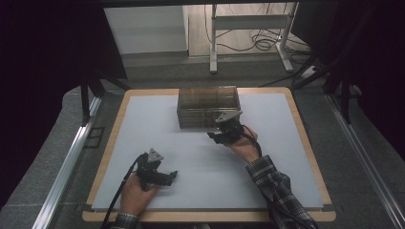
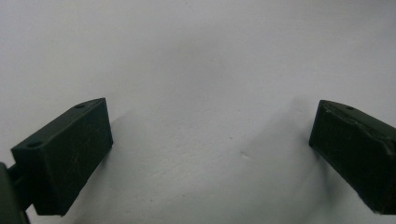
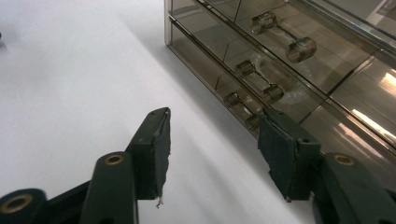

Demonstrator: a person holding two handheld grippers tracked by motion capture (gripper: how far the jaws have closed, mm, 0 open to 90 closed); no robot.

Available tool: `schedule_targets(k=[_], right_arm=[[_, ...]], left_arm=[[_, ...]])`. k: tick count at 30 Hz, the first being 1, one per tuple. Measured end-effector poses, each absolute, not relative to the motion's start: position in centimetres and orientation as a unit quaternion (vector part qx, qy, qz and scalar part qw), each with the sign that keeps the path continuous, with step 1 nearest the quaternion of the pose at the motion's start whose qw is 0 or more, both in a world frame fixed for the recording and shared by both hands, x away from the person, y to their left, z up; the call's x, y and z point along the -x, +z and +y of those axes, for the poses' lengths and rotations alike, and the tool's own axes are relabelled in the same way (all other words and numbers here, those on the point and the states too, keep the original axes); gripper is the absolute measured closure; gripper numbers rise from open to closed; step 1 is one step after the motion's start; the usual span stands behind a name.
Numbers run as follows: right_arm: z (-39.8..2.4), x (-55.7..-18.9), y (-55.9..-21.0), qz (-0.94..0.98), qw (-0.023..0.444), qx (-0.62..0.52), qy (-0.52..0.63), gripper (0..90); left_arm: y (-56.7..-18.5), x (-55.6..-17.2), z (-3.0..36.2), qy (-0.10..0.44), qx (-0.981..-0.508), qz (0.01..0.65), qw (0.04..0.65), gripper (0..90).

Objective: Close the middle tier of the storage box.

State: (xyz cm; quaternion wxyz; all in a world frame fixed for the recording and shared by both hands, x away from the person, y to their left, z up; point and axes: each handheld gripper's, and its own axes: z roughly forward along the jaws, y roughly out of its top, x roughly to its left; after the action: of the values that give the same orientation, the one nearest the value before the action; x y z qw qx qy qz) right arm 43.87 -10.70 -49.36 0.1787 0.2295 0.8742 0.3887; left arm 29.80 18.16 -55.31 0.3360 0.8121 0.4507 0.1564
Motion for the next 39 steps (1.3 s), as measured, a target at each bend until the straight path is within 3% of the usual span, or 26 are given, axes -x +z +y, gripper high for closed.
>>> schedule_targets(k=[21,39], right_arm=[[-10.8,-42.7,-49.4,0.879,0.17,-0.221,0.387,32.9],[-11.4,-41.8,-49.7,0.882,0.142,-0.223,0.389,17.6]], left_arm=[[-55.3,-29.8,18.2,0.156,-0.812,0.451,0.336,0.0],[-55.3,-29.8,18.2,0.156,-0.812,0.451,0.335,0.0]])
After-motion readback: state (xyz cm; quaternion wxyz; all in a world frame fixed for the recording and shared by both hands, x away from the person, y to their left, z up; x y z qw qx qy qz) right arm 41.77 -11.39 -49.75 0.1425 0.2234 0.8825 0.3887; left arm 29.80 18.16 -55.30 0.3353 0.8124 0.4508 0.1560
